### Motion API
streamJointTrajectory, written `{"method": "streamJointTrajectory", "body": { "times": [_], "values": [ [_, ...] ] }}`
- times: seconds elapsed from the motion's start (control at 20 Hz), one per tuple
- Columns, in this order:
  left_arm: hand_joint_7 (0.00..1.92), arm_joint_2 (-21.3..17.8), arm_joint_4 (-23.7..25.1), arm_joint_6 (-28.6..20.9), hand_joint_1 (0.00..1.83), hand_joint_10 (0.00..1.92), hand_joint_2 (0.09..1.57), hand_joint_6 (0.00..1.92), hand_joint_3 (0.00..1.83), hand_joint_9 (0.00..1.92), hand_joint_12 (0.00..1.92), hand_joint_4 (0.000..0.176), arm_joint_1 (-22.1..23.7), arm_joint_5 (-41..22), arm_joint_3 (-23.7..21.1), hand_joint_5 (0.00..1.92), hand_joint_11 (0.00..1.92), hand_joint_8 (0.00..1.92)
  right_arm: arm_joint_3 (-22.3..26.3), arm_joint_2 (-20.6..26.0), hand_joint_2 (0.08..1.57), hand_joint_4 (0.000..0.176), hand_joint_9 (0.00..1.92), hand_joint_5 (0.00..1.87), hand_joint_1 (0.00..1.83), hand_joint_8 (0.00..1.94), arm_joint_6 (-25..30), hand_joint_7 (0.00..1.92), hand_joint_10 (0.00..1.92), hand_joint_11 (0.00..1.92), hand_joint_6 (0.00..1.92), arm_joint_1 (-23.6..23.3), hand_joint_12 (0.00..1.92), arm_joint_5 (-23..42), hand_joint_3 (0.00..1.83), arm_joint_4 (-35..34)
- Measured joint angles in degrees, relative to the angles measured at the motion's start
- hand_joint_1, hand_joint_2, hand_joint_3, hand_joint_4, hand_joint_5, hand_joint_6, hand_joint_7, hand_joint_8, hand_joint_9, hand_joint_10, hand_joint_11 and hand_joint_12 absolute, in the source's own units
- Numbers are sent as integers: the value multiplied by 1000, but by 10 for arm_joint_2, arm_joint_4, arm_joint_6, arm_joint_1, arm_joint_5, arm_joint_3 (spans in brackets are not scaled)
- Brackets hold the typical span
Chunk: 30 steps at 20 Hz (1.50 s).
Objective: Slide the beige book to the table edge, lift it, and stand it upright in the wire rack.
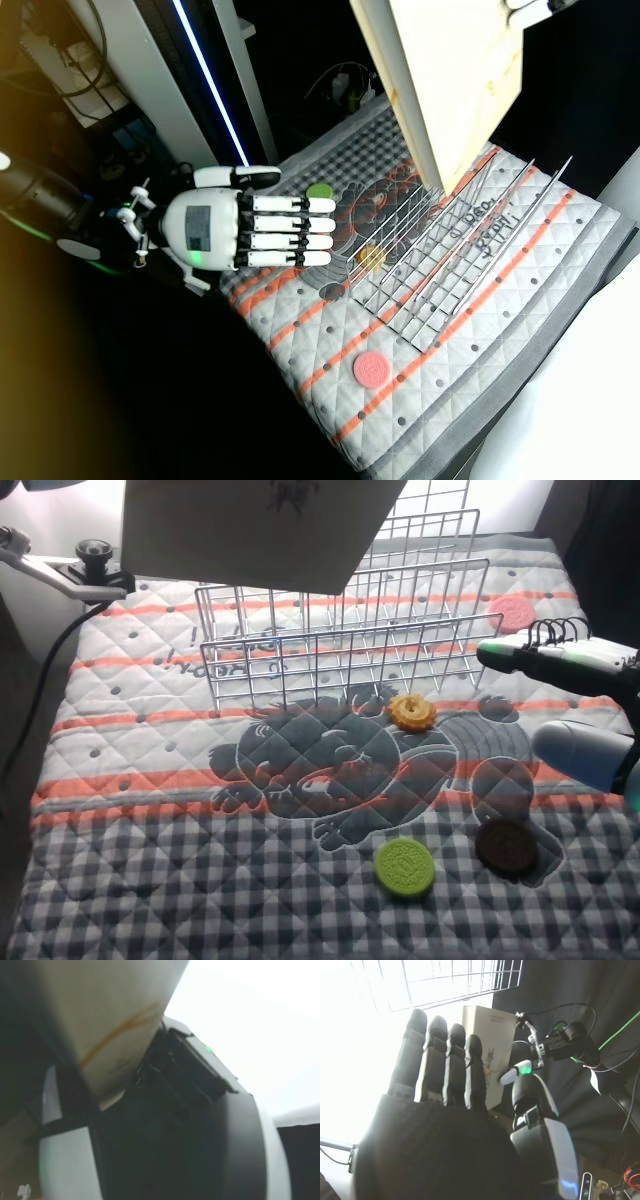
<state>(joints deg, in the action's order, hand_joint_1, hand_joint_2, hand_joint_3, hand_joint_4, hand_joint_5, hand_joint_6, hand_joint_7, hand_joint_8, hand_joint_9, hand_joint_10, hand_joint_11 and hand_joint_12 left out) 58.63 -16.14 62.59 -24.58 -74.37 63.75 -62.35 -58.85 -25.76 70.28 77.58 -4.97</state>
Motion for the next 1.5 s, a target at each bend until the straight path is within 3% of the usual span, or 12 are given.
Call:
{"method": "streamJointTrajectory", "body": {
  "times": [0.05,0.1,0.15,0.35,0.4,0.65,1.05,1.3,1.45,1.5],
  "values": [
    [1322,2,-5,-5,1311,553,1008,536,0,1380,1164,0,-7,-3,0,1162,1183,580,0,0,1385,6,314,341,76,0,0,380,0,267,2,0,6,0,0,0],
    [1146,3,-10,-8,1382,1045,1057,571,0,1134,1213,0,-16,-3,-2,1055,1137,708,0,0,1391,0,321,343,77,0,0,376,3,289,3,0,16,0,0,0],
    [1078,6,-18,-9,1393,1188,1075,644,4,1056,1236,0,-20,-5,-2,1000,1103,795,0,0,1395,0,335,345,80,1,0,379,8,316,3,0,26,0,1,0],
    [1091,9,-35,-13,1399,1070,1064,771,0,1101,1096,0,-28,-16,2,982,1108,745,0,-1,1404,0,318,331,59,2,0,367,2,292,0,0,11,-2,3,-2],
    [1056,12,-41,-12,1395,1132,1079,750,1,1065,1095,0,-29,-13,4,957,1105,840,0,-1,1409,0,316,338,62,4,0,372,1,285,3,0,8,-2,5,-2],
    [1044,19,-51,-28,1393,1150,1082,766,0,1051,1185,0,-38,-13,13,952,1076,890,0,-2,1415,0,344,349,51,4,0,385,8,323,4,0,19,-2,1,-2],
    [1095,27,-62,-47,1396,1006,1065,918,0,1122,1045,0,-51,-8,21,939,1082,706,0,-3,1417,0,333,348,110,1,-1,377,2,319,0,0,11,-1,1,-2],
    [1036,26,-32,-59,1393,1052,1078,902,1,1089,1089,0,-57,-35,10,932,1067,873,0,-4,1417,0,343,356,82,3,-1,389,3,319,2,0,8,-1,2,-3],
    [945,26,-9,-63,1385,1063,1101,1008,1,1072,1056,0,-59,-62,-1,892,1049,985,0,-4,1420,0,346,356,64,1,-1,387,2,332,1,0,12,-1,2,-3],
    [955,24,-3,-64,1476,872,1081,918,0,1123,1375,0,-59,-77,-4,921,952,903,0,-4,1417,0,356,355,27,2,-1,395,4,345,0,0,14,-1,1,-4]
  ]
}}
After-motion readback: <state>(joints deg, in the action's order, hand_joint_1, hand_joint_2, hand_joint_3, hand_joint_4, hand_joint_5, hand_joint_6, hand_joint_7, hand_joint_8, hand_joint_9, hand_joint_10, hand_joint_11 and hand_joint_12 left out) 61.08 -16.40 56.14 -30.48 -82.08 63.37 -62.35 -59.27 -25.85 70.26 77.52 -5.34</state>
